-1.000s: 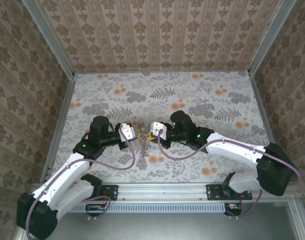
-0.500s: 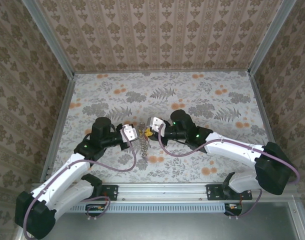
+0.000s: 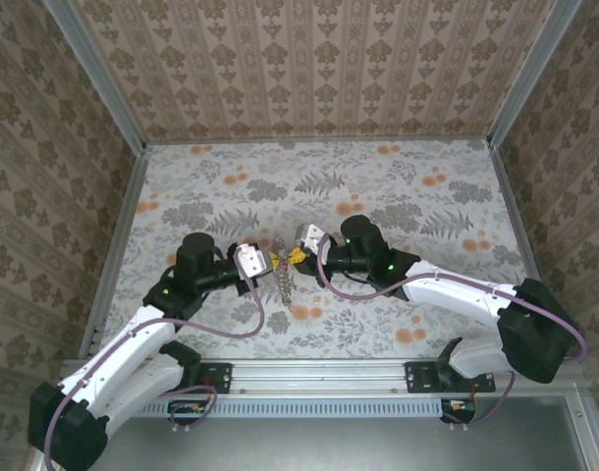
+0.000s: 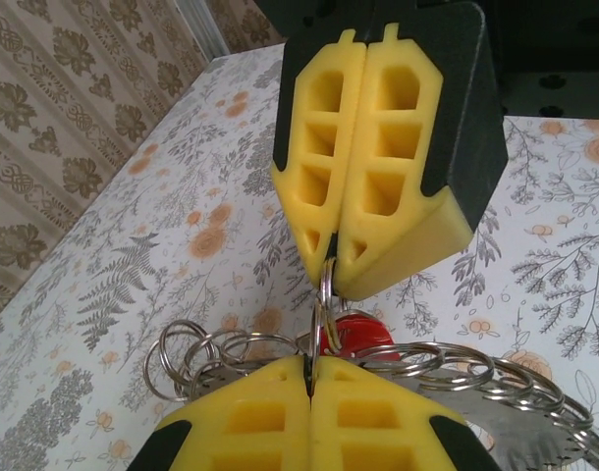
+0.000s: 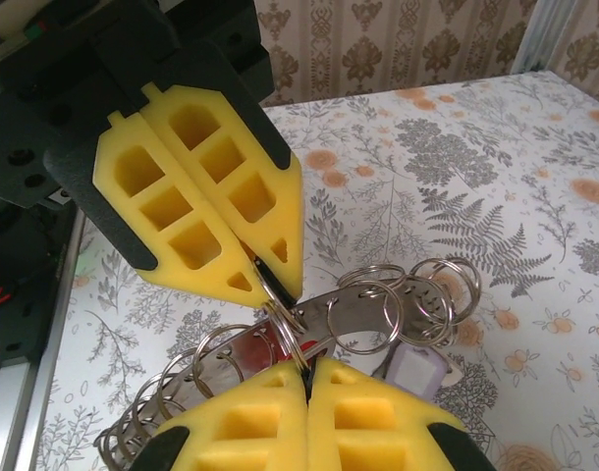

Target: Put the keys on the keyring

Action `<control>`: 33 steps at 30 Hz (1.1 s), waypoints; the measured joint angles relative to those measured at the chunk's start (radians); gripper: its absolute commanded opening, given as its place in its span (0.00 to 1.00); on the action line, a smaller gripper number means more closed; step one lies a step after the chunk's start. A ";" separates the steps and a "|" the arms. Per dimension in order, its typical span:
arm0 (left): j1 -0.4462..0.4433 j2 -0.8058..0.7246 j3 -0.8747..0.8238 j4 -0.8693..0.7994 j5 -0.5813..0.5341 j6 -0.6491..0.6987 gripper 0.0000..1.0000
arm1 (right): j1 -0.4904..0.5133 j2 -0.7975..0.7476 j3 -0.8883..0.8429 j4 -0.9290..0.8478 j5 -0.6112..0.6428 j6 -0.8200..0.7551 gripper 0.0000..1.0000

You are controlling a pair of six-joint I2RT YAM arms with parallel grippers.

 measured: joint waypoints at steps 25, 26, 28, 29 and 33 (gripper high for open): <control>0.000 0.023 -0.040 0.206 0.161 -0.169 0.00 | -0.069 -0.060 -0.001 -0.205 -0.105 -0.122 0.20; 0.000 0.025 -0.040 0.209 0.162 -0.172 0.00 | -0.069 -0.062 -0.001 -0.214 -0.108 -0.126 0.20; 0.000 0.031 -0.040 0.216 0.166 -0.176 0.00 | -0.069 -0.074 0.001 -0.234 -0.113 -0.133 0.20; 0.000 0.033 -0.040 0.217 0.170 -0.177 0.00 | -0.069 -0.081 0.002 -0.238 -0.115 -0.137 0.20; -0.001 0.043 -0.040 0.222 0.175 -0.180 0.00 | -0.076 -0.106 0.016 -0.249 -0.115 -0.149 0.20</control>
